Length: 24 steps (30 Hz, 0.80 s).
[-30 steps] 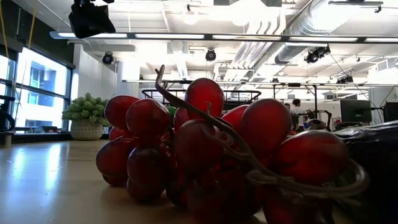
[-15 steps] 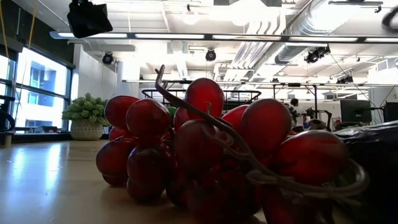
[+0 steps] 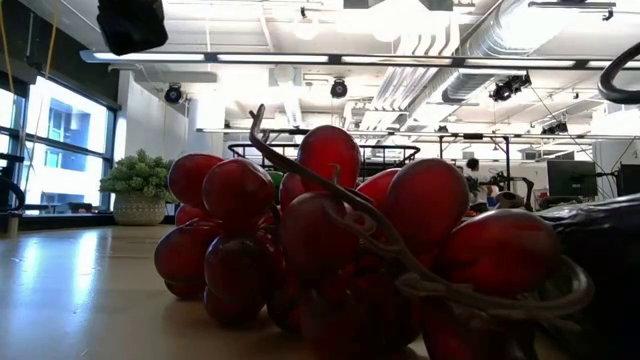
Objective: Build produce basket
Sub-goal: Put the green grapes into the black wire basket
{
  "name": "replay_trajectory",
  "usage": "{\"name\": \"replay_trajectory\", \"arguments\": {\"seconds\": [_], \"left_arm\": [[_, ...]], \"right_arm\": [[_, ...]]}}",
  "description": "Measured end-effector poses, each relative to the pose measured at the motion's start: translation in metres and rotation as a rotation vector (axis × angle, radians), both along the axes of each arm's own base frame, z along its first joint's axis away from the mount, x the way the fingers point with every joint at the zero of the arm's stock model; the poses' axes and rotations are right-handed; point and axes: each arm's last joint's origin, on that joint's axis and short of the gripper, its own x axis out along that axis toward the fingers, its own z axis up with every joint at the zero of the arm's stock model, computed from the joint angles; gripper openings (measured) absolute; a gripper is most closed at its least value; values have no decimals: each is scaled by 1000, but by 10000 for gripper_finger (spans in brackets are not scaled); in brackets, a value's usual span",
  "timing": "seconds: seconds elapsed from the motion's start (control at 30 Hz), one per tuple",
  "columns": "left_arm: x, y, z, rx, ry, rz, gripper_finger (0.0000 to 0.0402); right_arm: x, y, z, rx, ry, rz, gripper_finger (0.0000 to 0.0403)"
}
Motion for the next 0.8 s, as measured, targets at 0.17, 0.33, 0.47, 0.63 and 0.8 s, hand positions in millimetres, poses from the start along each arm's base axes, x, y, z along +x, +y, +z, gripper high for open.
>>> {"name": "replay_trajectory", "arguments": {"seconds": [0.17, 0.33, 0.47, 0.63, 0.8], "left_arm": [[-1, -3, 0, 2, 0, -14, 227], [-1, -4, 0, 3, 0, -14, 227], [-1, -4, 0, 4, 0, -14, 227], [-1, -4, 0, 4, 0, -14, 227], [-1, -4, 0, 4, 0, -14, 227]], "right_arm": [[-2, -2, 2, -12, 21, 1, 16], [-5, -6, 12, -14, 24, 2, 15], [-7, -8, 22, 1, 6, 9, 7], [-7, -11, 34, 0, -61, 33, 5], [-1, -20, 50, -20, -168, 48, 5]]}}
